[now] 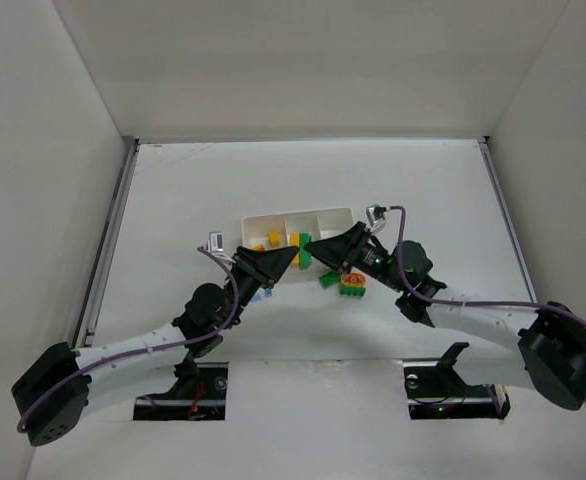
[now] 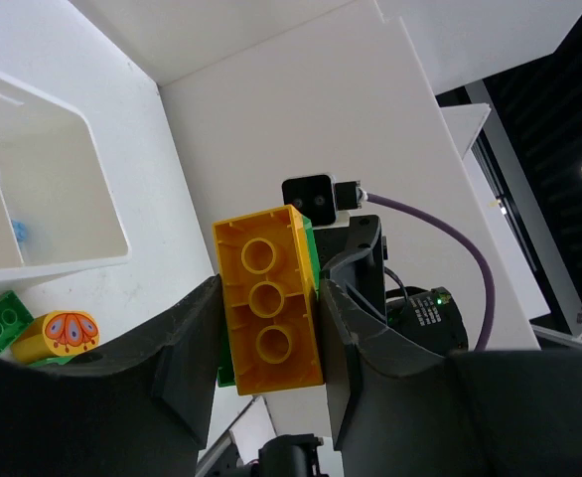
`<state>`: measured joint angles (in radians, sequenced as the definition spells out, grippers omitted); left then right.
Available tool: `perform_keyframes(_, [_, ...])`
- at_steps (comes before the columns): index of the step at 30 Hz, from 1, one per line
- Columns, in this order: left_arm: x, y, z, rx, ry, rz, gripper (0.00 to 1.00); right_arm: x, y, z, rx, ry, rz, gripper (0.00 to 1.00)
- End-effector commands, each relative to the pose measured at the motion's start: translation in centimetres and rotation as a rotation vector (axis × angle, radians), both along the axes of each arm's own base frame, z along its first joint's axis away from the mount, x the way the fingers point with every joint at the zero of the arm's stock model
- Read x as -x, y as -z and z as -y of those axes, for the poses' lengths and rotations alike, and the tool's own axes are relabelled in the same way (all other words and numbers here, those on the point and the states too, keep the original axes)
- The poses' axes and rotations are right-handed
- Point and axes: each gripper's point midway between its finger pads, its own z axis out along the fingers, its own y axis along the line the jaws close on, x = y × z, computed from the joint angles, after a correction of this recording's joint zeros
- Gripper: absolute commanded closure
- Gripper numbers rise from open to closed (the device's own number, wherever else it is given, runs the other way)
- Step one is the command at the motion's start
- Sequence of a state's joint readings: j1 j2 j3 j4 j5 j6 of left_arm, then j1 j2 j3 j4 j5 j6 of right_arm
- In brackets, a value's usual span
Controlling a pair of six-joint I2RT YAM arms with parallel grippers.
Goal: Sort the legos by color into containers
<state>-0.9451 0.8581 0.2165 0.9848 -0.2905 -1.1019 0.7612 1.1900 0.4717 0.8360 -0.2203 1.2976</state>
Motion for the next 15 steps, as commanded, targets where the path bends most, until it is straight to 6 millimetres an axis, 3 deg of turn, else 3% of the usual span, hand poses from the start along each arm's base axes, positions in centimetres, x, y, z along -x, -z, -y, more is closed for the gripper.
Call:
perform_keyframes(1, [0.8, -4.2, -0.5, 0.119, 0.014, 0.077, 0.81, -0.3, -2.3, -0.7, -0.063, -0.001, 0.023, 0.63])
perform_keyframes(6, [0.6, -3.3, -1.1, 0.13, -0.002, 0.043, 0.84, -0.5, -2.0, -0.7, -0.052, 0.005, 0.018, 0.55])
perform_keyframes(15, [-0.2, -1.9, -2.2, 0.179, -0.027, -0.058, 0.87, -0.8, -1.2, -0.5, -0.026, 0.004, 0.032, 0.3])
